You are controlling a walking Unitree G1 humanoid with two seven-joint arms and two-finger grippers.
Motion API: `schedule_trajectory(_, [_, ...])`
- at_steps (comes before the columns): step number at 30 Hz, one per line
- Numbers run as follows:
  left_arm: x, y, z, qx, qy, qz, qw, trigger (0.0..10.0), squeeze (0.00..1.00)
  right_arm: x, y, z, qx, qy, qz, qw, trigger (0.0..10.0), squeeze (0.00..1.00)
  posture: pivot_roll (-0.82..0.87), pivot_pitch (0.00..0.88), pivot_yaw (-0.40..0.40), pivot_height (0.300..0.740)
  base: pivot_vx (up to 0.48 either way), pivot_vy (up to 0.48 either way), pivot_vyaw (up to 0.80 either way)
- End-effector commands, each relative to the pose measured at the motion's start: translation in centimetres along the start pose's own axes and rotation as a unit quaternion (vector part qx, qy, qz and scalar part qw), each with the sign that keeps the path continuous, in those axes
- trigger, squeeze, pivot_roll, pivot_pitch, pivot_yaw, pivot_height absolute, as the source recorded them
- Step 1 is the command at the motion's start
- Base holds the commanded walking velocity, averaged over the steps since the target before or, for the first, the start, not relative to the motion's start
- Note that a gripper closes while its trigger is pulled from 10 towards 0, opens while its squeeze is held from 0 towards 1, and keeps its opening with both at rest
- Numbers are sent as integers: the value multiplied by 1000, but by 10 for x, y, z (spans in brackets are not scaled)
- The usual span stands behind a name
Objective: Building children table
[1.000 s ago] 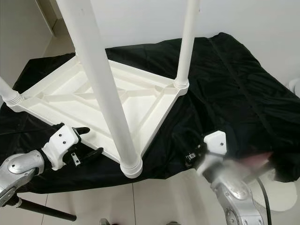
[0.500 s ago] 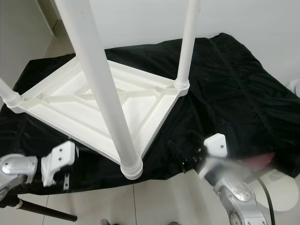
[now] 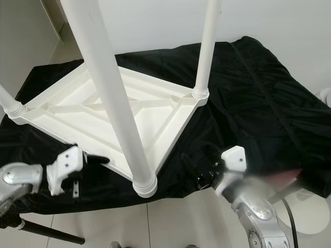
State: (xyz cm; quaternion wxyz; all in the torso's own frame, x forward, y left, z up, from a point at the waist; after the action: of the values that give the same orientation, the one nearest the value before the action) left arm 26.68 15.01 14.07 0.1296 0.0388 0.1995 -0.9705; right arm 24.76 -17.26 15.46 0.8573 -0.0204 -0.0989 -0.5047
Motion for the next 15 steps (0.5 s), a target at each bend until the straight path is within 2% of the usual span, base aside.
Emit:
schedule_trajectory(1, [-2,-4,-3,-14,3,-26,1000,10000,0,-2,-1,-1,2,4,-5,1000,10000,0,-62,108,115,740,0,0,0])
schedule_trajectory(4, [-6,0,-2,-12,5,-26,1000,10000,0,-5,1,-1,4,6,-2,1000,10000,0,-64,117,116,740,0,0,0])
schedule_trajectory(7, [-1,6,-7,-23,25,-36,999,10000,0,-5,1,-2,2,4,1,1000,10000,0,-64,117,116,740,0,0,0])
schedule_trajectory(13, [3,17,-10,-19,23,-49,998,10000,0,-2,3,-1,4,1,0,1000,10000,0,-72,112,114,740,0,0,0])
schedule_trajectory(15, [3,24,-17,-25,17,-57,998,10000,0,-1,3,0,5,-3,-2,1000,10000,0,-89,126,125,740,0,0,0])
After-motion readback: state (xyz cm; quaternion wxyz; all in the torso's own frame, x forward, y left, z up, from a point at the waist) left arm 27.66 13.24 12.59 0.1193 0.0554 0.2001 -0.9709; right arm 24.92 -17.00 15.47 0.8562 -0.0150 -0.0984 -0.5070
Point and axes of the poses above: a point about 5 cm out from each wrist's last joint towards the gripper, its own y axis pointing out of the wrist towards the gripper, its own z axis along the axis of the wrist's last joint, x = y × z, the point moved 3 cm from there along y, pointing out of the wrist towards the gripper, and after that the axes turned 7 degrees about -y, right-handed, at the moved point
